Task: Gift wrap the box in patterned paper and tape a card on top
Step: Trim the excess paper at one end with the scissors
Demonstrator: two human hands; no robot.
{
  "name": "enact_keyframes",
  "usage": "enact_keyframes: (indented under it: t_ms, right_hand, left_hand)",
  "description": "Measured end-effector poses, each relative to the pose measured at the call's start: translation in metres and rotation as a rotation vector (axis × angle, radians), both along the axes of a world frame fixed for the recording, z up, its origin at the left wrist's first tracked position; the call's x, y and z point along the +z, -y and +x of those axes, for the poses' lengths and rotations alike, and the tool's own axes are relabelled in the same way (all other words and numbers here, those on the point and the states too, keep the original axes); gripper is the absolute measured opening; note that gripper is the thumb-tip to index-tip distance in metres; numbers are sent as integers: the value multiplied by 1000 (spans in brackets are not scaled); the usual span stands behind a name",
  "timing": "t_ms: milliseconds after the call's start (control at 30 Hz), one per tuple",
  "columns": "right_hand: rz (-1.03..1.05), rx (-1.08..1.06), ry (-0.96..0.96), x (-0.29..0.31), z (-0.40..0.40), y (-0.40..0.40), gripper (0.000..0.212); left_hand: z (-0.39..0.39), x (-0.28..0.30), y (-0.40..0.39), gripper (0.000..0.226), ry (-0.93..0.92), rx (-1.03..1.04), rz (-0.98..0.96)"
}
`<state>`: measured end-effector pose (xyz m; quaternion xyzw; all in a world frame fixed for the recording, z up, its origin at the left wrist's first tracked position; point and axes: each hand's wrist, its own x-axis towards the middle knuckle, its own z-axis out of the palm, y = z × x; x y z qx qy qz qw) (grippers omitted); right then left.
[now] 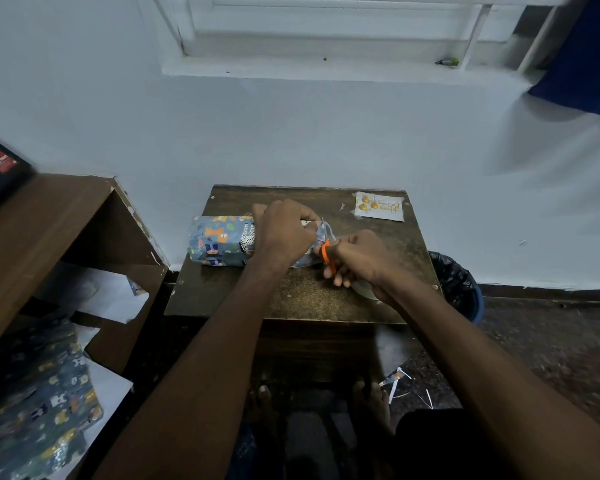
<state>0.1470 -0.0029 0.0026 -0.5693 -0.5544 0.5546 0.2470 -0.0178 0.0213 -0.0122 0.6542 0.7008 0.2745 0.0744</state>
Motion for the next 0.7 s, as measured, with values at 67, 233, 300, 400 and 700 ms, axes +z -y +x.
enact_keyframes:
  t_ms: [67, 233, 300, 400, 700]
  right_hand:
    - [12, -3, 3, -1, 0, -1, 28]
    - [22, 8, 7, -2, 1, -3, 28]
    - [29, 12, -1, -3, 0, -3, 29]
    - [33, 23, -8, -4, 0, -3, 30]
    - [25, 96, 63, -4, 3, -3, 25]
  left_hand:
    - [0, 1, 1, 9, 10, -9, 1]
    - [0, 4, 3, 8, 24, -15, -22]
    - [1, 4, 3, 6, 33, -12, -33]
    - [2, 5, 4, 5, 32, 14, -49]
    - [7, 8, 5, 28, -122, 52, -128]
